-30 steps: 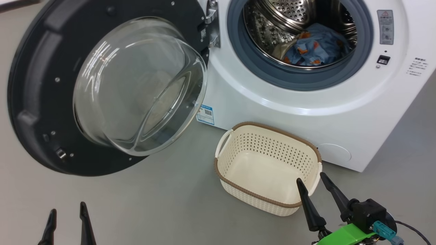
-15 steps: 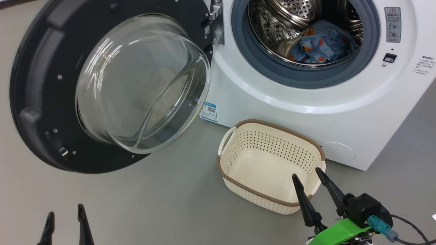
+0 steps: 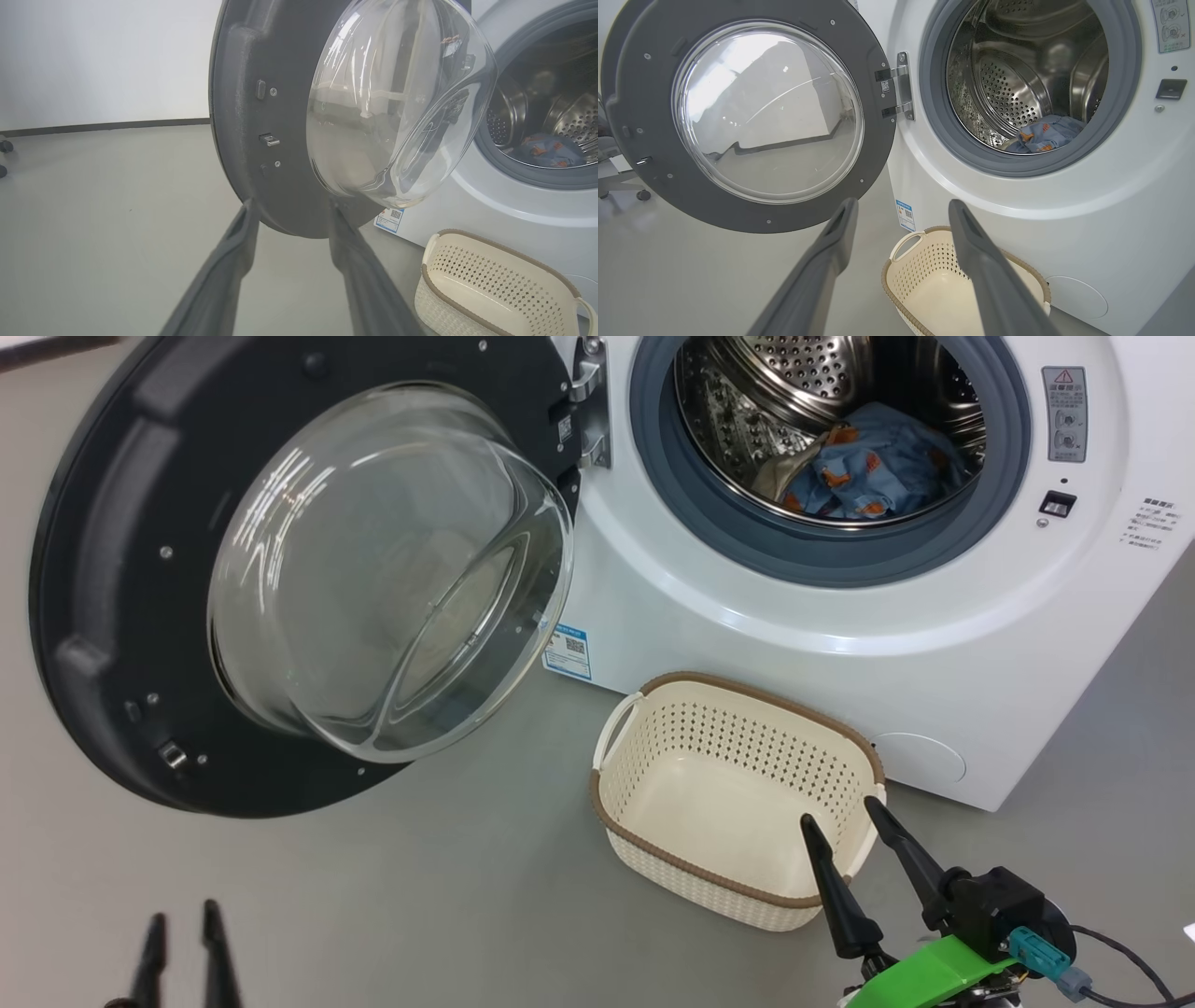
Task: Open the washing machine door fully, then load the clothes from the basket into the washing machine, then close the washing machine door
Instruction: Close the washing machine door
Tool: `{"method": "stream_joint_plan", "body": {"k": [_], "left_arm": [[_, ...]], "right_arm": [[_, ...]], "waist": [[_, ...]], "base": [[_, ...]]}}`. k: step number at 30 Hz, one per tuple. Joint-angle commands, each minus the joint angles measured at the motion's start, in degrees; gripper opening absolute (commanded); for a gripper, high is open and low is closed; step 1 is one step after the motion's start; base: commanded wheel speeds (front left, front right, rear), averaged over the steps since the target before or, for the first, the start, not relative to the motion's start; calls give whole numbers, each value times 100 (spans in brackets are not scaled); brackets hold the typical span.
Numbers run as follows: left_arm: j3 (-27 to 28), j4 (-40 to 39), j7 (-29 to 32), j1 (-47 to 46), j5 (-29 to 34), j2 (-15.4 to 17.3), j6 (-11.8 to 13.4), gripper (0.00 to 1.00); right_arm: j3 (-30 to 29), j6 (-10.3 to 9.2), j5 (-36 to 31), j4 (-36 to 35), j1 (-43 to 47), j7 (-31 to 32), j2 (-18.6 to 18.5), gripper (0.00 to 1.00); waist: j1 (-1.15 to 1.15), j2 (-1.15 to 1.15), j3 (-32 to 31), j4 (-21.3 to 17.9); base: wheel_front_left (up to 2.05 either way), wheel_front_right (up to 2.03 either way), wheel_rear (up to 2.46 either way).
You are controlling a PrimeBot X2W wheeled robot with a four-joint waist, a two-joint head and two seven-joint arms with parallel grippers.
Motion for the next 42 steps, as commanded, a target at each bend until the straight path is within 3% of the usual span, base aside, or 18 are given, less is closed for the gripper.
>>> {"method": "stream_joint_plan", "body": {"k": [1, 14, 18, 21, 29, 30, 31, 42], "left_arm": [[162, -115, -37, -66, 20, 54, -40, 0], [412, -28, -37, -189, -500, 54, -150, 0], [833, -49, -37, -418, -1164, 54, -264, 0], [1497, 103, -37, -839, -1867, 123, -593, 0], [2638, 837, 517, -2062, -3794, 652, -921, 0], [2638, 837, 517, -2062, -3794, 652, -921, 0], [2777, 1002, 749, -2335, -4110, 887, -963, 0], [3228, 2391, 1490, -3490, -5135, 1885, -1107, 0]], "right_arm": [[136, 9, 11, -157, -88, -27, 5, 100], [100, 9, 14, -211, -51, -27, 5, 100], [92, 9, 7, -221, -60, -27, 5, 100], [85, 9, -8, -231, -62, -27, 5, 100], [72, 9, -15, -239, -71, -27, 5, 100], [72, 9, -15, -239, -71, -27, 5, 100], [77, 9, -22, -244, -81, -27, 5, 100], [111, 9, -81, -210, -197, -27, 5, 100]], "waist": [[0, 0, -8, -4], [0, 0, 41, -33], [0, 0, 79, -66], [0, 0, 116, -91], [0, 0, 182, -138], [0, 0, 182, -138], [0, 0, 204, -154], [0, 0, 352, -309]], "base": [[0, 0, 0], [0, 0, 0], [0, 0, 0], [0, 0, 0], [0, 0, 0], [0, 0, 0], [0, 0, 0], [0, 0, 0]]}}
